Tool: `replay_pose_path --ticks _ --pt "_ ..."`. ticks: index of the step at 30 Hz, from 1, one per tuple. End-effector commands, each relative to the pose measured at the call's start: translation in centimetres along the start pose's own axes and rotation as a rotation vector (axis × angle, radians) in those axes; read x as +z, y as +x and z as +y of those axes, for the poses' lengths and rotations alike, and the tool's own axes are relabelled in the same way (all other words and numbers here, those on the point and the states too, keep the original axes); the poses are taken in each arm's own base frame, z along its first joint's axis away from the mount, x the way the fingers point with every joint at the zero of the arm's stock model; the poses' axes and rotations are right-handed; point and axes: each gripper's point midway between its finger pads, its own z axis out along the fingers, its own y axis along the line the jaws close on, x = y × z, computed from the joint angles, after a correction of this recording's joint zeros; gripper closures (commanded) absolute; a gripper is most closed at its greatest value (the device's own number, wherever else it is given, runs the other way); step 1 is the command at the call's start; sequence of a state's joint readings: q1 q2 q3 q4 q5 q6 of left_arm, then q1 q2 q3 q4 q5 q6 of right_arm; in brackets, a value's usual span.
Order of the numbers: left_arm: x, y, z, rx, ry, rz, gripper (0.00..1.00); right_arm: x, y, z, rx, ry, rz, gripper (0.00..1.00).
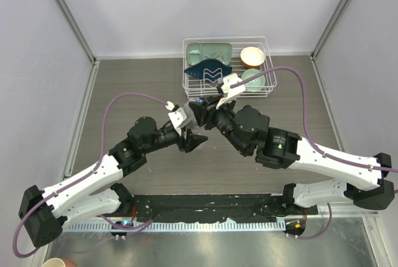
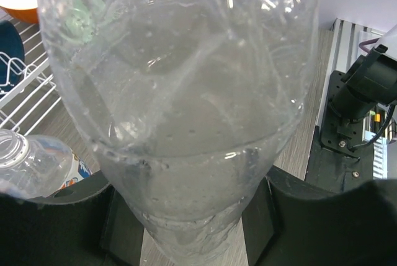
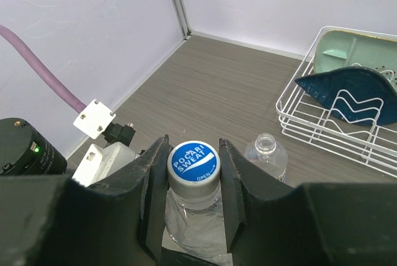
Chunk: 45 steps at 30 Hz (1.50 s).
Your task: Screw on the bottle caps
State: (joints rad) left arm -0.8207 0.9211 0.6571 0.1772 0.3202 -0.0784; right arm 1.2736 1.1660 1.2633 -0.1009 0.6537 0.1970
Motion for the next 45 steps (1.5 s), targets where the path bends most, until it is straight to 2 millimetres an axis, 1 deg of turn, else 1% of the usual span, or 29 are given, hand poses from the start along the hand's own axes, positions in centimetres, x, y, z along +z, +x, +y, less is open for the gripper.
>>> replay_pose_path --ticks 1,3,6,11,14,15,18,19,20,21,22,23,24,25,26,27,28,29,30,31,32,33,34,35,37,38,40,43,45 --pt "-1.2 -11.5 1.9 0.041 -0.115 -0.371 1.00 -1.0 4.4 1.1 -0.083 -0.048 0.159 0.57" --pt "-1.2 -11.3 1.9 0.040 -0.120 -0.369 1.00 -1.0 3.6 1.5 -0.074 -0.063 0.145 0.55" --pt "-1.2 -11.1 2.0 0.038 -0.124 -0.365 1.00 -1.0 3.5 1.8 -0.075 -0.082 0.145 0.52" --pt "-1.2 -10.8 1.9 0.035 -0.117 -0.357 1.00 -1.0 3.9 2.0 -0.088 -0.096 0.163 0.51" --pt "-1.3 -10.5 1.8 0.034 -0.111 -0.349 1.00 -1.4 3.3 2.0 -0.098 -0.109 0.159 0.50" --pt "-1.3 -10.4 1.8 0.034 -0.110 -0.347 1.00 -1.6 3.1 2.0 -0.102 -0.117 0.160 0.50" --pt "-1.3 -9.9 1.5 0.043 -0.085 -0.331 1.00 -3.2 1.5 2.1 -0.140 -0.185 0.163 0.50" --pt "-1.4 -9.8 1.3 0.052 -0.070 -0.326 1.00 -4.6 0.2 1.9 -0.149 -0.223 0.158 0.50" --pt "-1.3 -9.3 0.3 0.060 -0.017 -0.310 1.00 -5.4 -0.4 2.2 -0.163 -0.273 0.163 0.49" --pt "-1.3 -9.1 -0.1 0.068 0.013 -0.301 1.00 -6.7 -0.8 3.4 -0.174 -0.387 0.175 0.45" --pt "-1.4 -8.8 -0.8 0.081 0.053 -0.289 1.00 -7.6 -2.0 3.0 -0.182 -0.419 0.185 0.43" --pt "-1.5 -8.4 -2.0 0.091 0.121 -0.277 0.99 -8.6 -3.0 3.0 -0.180 -0.458 0.177 0.42" --pt "-1.7 -8.4 -2.8 0.098 0.170 -0.275 0.99 -9.2 -3.6 3.1 -0.180 -0.490 0.174 0.38" --pt "-1.8 -8.3 -3.6 0.105 0.215 -0.266 0.99 -10.2 -4.7 3.4 -0.192 -0.550 0.165 0.37" --pt "-2.0 -8.1 -4.4 0.113 0.264 -0.256 0.99 -10.6 -5.4 3.5 -0.195 -0.569 0.154 0.35" --pt "-2.6 -7.8 -6.2 0.130 0.372 -0.242 0.99 -11.3 -5.8 4.0 -0.199 -0.621 0.151 0.33" --pt "-2.8 -7.7 -7.0 0.133 0.418 -0.226 1.00 -12.2 -6.8 4.4 -0.198 -0.670 0.142 0.32" --pt "-3.1 -7.4 -7.7 0.137 0.467 -0.210 1.00 -12.4 -7.3 4.5 -0.223 -0.689 0.132 0.32" --pt "-3.8 -7.1 -8.9 0.150 0.548 -0.196 1.00 -12.2 -7.3 4.7 -0.234 -0.699 0.140 0.30" --pt "-4.1 -6.7 -9.3 0.160 0.583 -0.181 1.00 -12.7 -8.2 5.0 -0.244 -0.729 0.124 0.30" --pt "-4.3 -6.7 -9.7 0.160 0.606 -0.177 1.00 -12.6 -8.3 5.0 -0.249 -0.734 0.122 0.30" --pt "-4.5 -6.7 -9.9 0.158 0.620 -0.173 1.00 -12.4 -8.2 5.3 -0.255 -0.754 0.131 0.29" --pt "-4.8 -6.7 -10.3 0.163 0.649 -0.171 1.00 -12.6 -8.7 5.5 -0.253 -0.773 0.125 0.29" --pt "-5.0 -6.6 -10.5 0.159 0.662 -0.167 1.00 -12.9 -8.6 6.0 -0.253 -0.826 0.130 0.29" --pt "-5.5 -6.6 -11.2 0.160 0.712 -0.159 1.00 -12.8 -8.6 6.7 -0.252 -0.877 0.140 0.29" --pt "-5.7 -6.6 -11.4 0.160 0.730 -0.154 1.00 -13.1 -8.5 7.3 -0.249 -0.922 0.145 0.29" --pt "-6.1 -6.6 -11.9 0.158 0.767 -0.148 1.00 -12.6 -8.5 7.9 -0.251 -0.948 0.152 0.29" --pt "-6.2 -6.5 -12.3 0.153 0.792 -0.139 1.00 -12.5 -8.6 8.8 -0.249 -1.006 0.149 0.29" --pt "-6.3 -6.4 -12.5 0.147 0.803 -0.134 1.00 -12.3 -8.6 9.0 -0.253 -1.016 0.139 0.29"
